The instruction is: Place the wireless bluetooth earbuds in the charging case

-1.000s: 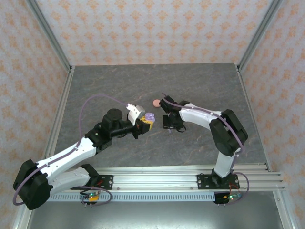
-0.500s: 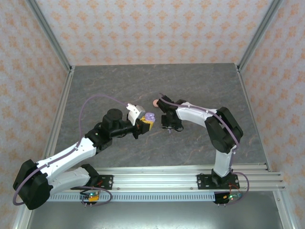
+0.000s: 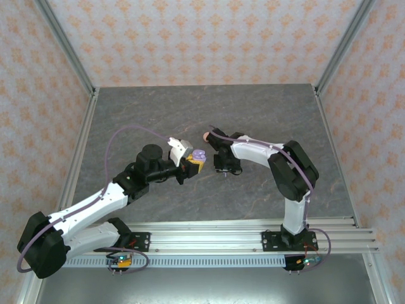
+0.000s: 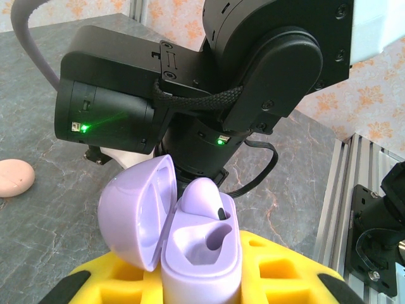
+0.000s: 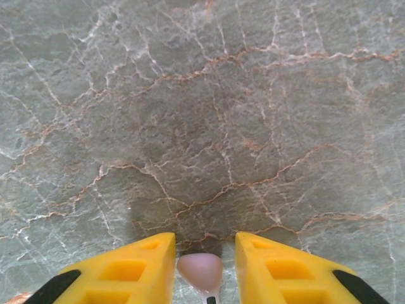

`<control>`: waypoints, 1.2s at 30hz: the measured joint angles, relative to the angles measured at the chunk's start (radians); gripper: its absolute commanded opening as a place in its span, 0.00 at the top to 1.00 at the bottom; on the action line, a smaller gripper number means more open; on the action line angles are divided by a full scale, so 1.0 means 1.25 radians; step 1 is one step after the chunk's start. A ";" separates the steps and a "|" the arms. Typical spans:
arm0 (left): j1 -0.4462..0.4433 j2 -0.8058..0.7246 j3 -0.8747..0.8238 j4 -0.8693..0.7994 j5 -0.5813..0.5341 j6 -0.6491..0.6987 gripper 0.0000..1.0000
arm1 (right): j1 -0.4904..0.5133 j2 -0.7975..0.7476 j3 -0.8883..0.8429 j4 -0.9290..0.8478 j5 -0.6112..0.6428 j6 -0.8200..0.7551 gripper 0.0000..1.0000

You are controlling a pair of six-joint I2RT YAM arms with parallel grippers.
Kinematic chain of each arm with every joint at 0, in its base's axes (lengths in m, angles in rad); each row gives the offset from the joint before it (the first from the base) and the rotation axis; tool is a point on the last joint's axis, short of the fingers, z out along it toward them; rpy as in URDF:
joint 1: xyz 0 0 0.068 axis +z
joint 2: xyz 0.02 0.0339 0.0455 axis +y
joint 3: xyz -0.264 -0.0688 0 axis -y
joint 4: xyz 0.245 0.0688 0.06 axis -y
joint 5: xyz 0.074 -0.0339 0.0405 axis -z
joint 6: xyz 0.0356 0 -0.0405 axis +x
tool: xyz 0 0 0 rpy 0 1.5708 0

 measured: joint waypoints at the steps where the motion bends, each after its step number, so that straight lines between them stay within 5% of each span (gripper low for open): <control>1: 0.000 0.000 0.000 0.000 0.000 0.000 0.87 | 0.001 0.001 0.000 -0.001 0.002 0.000 0.70; 14: 0.000 0.000 -0.002 0.000 -0.013 0.000 0.87 | 0.007 0.007 0.011 -0.009 0.005 0.000 0.81; 36: 0.000 0.030 -0.057 0.046 -0.066 -0.009 0.87 | 0.007 -0.069 -0.057 0.070 -0.017 0.003 0.82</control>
